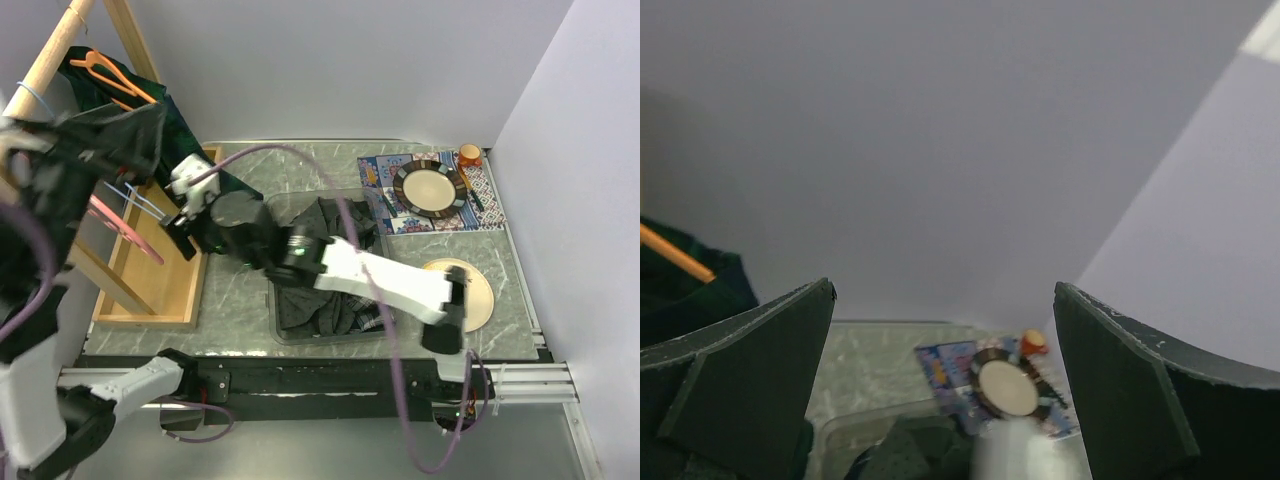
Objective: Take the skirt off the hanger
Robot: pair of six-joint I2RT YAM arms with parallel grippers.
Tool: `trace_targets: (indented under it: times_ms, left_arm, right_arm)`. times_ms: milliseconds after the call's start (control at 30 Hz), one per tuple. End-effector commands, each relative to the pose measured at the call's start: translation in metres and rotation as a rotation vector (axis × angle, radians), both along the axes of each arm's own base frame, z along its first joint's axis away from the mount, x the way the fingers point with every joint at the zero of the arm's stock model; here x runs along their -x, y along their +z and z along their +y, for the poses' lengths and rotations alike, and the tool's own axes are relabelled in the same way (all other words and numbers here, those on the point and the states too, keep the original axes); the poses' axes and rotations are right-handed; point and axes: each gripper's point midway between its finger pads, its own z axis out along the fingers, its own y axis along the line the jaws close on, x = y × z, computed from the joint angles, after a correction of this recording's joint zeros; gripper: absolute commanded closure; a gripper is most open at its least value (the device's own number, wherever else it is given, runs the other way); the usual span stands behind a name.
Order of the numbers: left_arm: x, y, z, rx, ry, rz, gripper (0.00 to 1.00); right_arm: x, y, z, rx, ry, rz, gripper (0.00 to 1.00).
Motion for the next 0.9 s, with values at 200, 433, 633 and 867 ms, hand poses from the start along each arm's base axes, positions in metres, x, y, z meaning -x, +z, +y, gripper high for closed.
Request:
trace_targets:
  times_ms: [200,433,633,867]
  left_arm:
    - [-0.103,-0.066,0.036,-0.191,0.43,0.292,0.0]
    - [-0.148,-0.105,0.064,-0.231,0.66,0.467,0.17]
    - [-0.173,-0.143,0.069,-0.256,0.722,0.58,0.19]
    - [-0.189,-0.162,0.071,-0.254,0.734,0.644,0.12]
  right_arm:
    - [0.075,0.096,-0.141,-0.307,0.081,0.071,0.05]
    - [0.077,0.074,-0.192,-0.345,0.014,0.11,0.05]
    - [0.076,0.075,-0.206,-0.34,-0.011,0.096,0.06]
    - [0.074,0.07,-0.206,-0.325,-0.021,0.077,0.06]
